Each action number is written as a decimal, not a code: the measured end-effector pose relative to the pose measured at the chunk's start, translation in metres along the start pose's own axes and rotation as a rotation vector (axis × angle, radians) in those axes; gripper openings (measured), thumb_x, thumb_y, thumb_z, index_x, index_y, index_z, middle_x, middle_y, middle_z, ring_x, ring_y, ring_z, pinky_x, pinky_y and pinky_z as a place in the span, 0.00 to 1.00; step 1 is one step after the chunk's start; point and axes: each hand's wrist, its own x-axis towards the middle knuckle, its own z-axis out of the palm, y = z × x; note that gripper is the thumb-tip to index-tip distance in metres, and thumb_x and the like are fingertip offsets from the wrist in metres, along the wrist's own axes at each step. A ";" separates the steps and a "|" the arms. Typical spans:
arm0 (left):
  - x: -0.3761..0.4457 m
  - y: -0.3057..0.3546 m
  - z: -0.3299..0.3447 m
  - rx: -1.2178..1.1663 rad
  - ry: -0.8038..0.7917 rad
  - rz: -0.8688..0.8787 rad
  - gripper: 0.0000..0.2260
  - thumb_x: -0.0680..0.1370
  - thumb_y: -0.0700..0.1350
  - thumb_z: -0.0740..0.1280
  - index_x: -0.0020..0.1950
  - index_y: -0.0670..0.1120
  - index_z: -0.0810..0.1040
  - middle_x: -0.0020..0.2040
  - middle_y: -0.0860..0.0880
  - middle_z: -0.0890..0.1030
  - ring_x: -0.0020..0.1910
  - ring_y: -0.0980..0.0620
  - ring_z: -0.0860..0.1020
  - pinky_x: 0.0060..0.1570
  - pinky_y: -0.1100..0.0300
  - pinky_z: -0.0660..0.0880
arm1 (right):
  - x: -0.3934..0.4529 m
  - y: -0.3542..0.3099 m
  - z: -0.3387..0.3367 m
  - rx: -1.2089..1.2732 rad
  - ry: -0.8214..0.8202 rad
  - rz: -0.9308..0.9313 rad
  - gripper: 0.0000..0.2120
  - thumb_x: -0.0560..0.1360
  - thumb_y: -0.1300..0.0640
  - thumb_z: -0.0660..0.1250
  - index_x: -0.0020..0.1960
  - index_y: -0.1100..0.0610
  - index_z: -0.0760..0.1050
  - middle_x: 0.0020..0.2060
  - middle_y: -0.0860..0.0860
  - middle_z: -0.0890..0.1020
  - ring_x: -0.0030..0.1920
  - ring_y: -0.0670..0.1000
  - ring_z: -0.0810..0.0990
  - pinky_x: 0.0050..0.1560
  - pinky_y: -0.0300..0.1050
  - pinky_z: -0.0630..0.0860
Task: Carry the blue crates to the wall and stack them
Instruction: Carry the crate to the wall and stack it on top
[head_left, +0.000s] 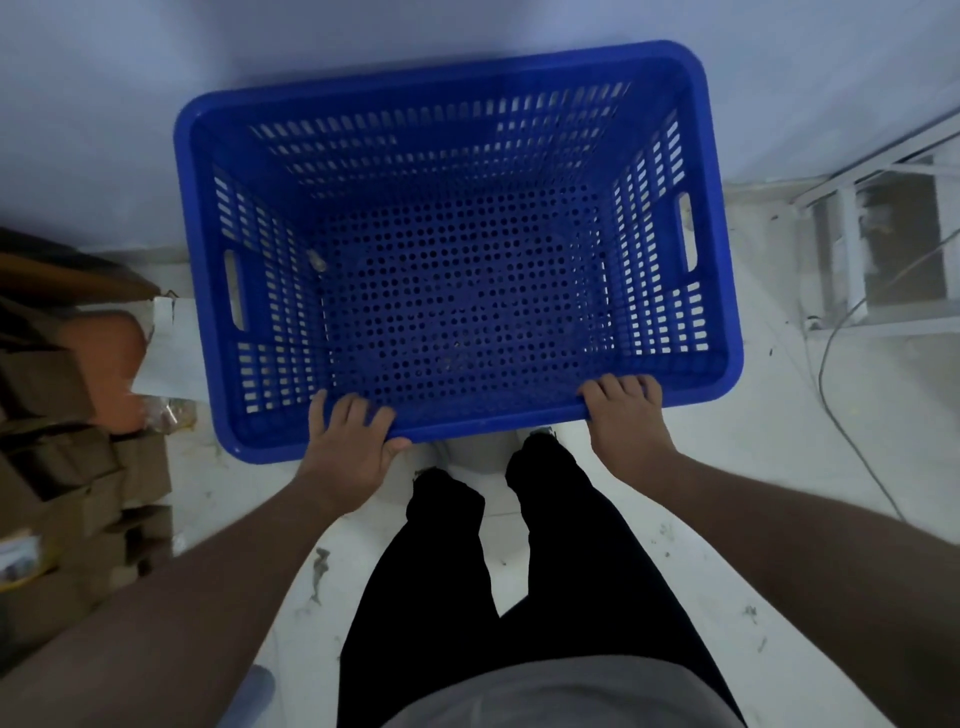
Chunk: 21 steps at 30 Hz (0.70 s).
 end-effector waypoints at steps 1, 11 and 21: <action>-0.002 0.004 0.001 -0.013 0.004 -0.040 0.39 0.77 0.65 0.32 0.58 0.45 0.76 0.57 0.40 0.77 0.62 0.37 0.74 0.69 0.32 0.57 | -0.001 0.000 0.000 -0.013 0.011 0.001 0.15 0.67 0.60 0.70 0.54 0.57 0.75 0.46 0.55 0.78 0.49 0.60 0.77 0.62 0.58 0.63; -0.003 0.013 -0.005 -0.162 -0.062 -0.236 0.38 0.73 0.70 0.34 0.67 0.49 0.66 0.69 0.42 0.65 0.69 0.36 0.62 0.69 0.39 0.55 | -0.004 -0.006 -0.003 0.011 -0.036 0.066 0.24 0.67 0.62 0.65 0.63 0.57 0.70 0.57 0.56 0.74 0.62 0.63 0.70 0.72 0.64 0.52; -0.021 0.053 -0.025 -0.164 -0.143 -0.400 0.28 0.81 0.59 0.43 0.75 0.45 0.61 0.74 0.41 0.63 0.74 0.40 0.59 0.73 0.36 0.49 | -0.017 -0.010 -0.006 0.118 -0.021 0.062 0.26 0.72 0.60 0.61 0.69 0.54 0.64 0.65 0.54 0.70 0.70 0.57 0.64 0.76 0.60 0.43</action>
